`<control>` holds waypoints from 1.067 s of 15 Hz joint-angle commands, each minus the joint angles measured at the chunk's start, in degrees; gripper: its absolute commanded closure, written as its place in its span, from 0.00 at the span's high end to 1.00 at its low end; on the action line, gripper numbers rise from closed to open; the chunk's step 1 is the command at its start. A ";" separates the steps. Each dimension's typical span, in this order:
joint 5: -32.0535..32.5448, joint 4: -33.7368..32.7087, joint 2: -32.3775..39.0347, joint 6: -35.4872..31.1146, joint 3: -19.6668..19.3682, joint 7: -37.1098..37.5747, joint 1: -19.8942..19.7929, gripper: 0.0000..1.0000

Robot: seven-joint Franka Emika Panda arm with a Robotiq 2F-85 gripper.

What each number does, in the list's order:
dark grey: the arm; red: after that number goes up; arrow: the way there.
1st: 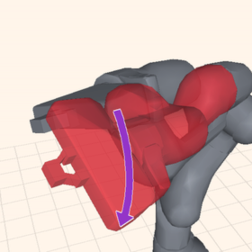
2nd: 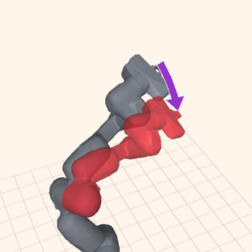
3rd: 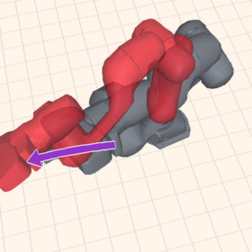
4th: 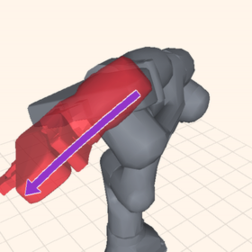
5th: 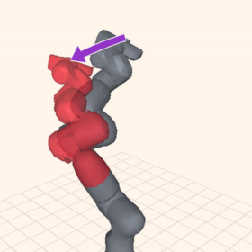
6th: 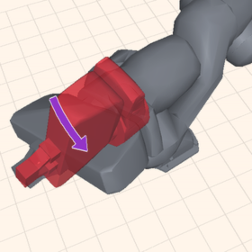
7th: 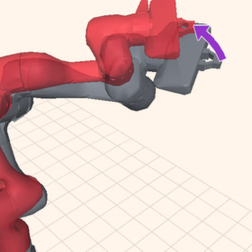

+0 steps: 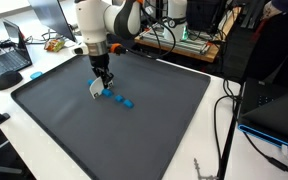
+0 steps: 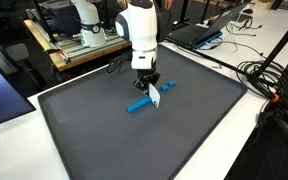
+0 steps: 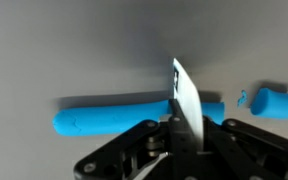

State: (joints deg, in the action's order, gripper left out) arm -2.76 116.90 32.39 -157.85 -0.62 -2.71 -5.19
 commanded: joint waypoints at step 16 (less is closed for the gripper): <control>-0.26 5.85 -5.34 -1.33 2.11 -0.63 0.57 0.01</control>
State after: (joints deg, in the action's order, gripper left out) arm -2.76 119.91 30.51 -158.63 1.49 -3.76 -5.27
